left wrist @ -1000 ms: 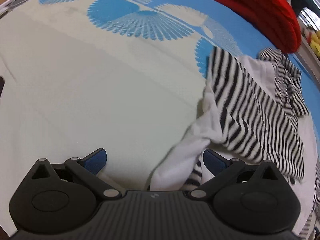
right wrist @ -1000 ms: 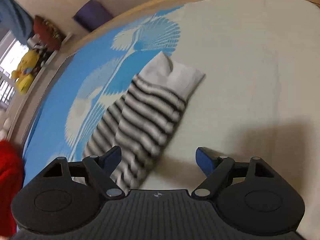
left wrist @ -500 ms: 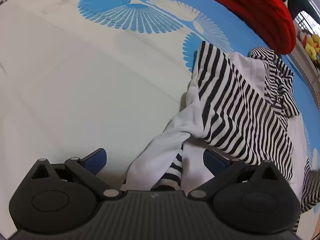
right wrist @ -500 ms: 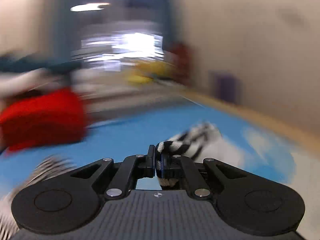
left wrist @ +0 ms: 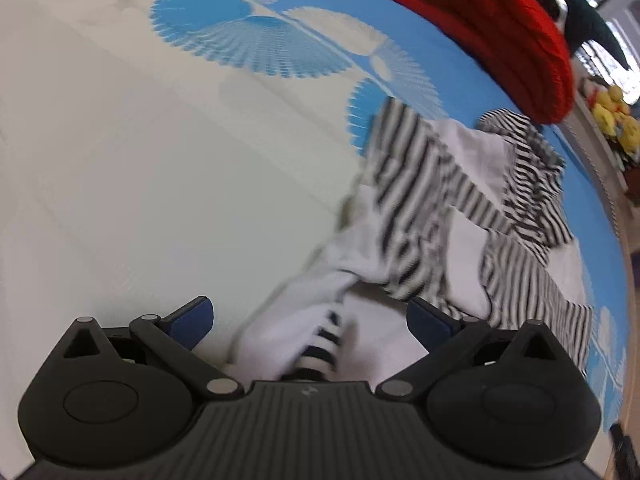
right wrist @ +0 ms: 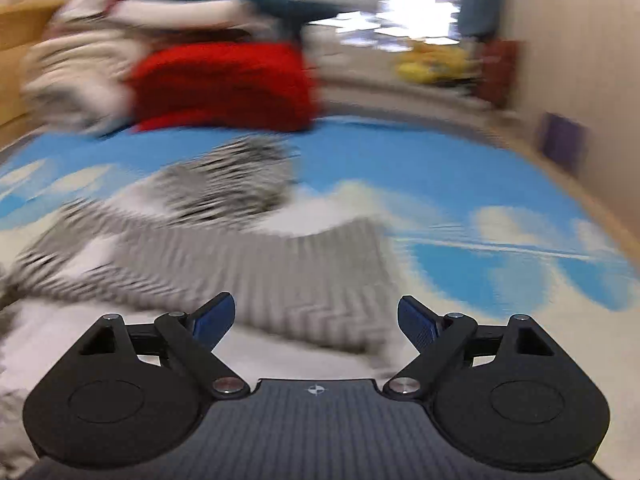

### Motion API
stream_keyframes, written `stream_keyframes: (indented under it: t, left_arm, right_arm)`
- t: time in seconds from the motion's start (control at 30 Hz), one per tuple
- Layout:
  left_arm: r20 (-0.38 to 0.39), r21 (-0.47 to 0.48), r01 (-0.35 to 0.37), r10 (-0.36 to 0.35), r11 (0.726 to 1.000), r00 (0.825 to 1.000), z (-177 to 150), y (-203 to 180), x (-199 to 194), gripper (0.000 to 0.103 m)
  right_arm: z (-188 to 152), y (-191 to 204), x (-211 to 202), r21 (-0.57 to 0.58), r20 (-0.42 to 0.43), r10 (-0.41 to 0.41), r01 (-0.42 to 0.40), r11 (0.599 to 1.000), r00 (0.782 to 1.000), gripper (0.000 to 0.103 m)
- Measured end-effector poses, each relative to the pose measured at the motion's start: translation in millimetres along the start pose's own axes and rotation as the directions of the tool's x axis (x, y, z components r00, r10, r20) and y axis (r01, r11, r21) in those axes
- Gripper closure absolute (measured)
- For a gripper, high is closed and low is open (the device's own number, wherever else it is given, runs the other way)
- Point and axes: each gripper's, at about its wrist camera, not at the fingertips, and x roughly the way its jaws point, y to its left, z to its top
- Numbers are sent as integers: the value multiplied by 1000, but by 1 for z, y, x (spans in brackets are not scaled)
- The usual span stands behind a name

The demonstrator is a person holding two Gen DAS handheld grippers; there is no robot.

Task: Fold small clothes

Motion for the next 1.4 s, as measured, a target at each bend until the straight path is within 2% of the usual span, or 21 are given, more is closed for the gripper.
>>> stream_keyframes:
  t: [0.07,0.13,0.17,0.2,0.27,0.37,0.43,0.5,0.53,0.63,0.7,0.73,0.87,0.93,1.1,1.4]
  left_arm:
    - [15,49,17,-18,999,1000,-3,-11,-1,0]
    - [35,104,13,-17,994,999,-7,-22,0,0]
    - [45,128,4,-10,992,999,-9,-27,0,0]
    - [53,148,-8,0,989,999,-11,-31,2,0]
    - [57,173,-30,20,985,998,-14,-36,6,0]
    - [47,191,-37,29,981,998,-17,-41,14,0]
    - [40,210,-49,42,977,998,-20,-43,18,0]
    - [34,236,-76,70,969,997,-22,-45,23,0]
    - [31,250,-95,90,964,995,-23,-46,25,0]
    - [51,272,-121,111,955,992,-25,-48,25,0]
    - [75,289,-130,113,949,991,-28,-50,22,0]
    - [89,301,-140,118,943,989,-29,-53,20,0]
    - [134,359,-174,134,917,982,-35,-63,17,0]
    - [144,376,-177,132,910,981,-37,-66,16,0]
    - [176,412,-213,152,886,972,-41,-72,17,0]
    - [179,416,-225,163,881,970,-41,-70,17,0]
  right_arm:
    - [2,-26,3,63,25,-92,90,994,995,15]
    - [-2,-48,11,121,27,-145,141,983,989,24]
    - [-7,-57,16,139,13,-147,144,980,989,35]
    - [-8,-60,24,142,-3,-134,133,981,991,47]
    - [-12,-58,42,115,-48,-78,83,990,996,55]
    - [-22,-36,65,63,-106,42,-35,997,994,57]
    - [-31,-21,86,-6,-182,52,-54,999,982,57]
    - [-44,-5,99,-72,-304,-10,-13,997,953,56]
    - [-50,-5,106,-79,-337,-22,-5,997,941,55]
    - [-38,-8,97,-28,-299,4,-13,1000,954,51]
    - [-31,-15,89,35,-249,22,-14,999,968,40]
    - [-29,-17,82,48,-227,24,-14,999,974,39]
    - [-22,-8,58,9,-137,45,-44,999,990,29]
    - [-18,-5,47,-25,-112,61,-64,998,992,29]
    - [-17,2,49,-52,-129,66,-73,996,989,29]
    - [-19,-6,55,-8,-153,46,-48,999,987,28]
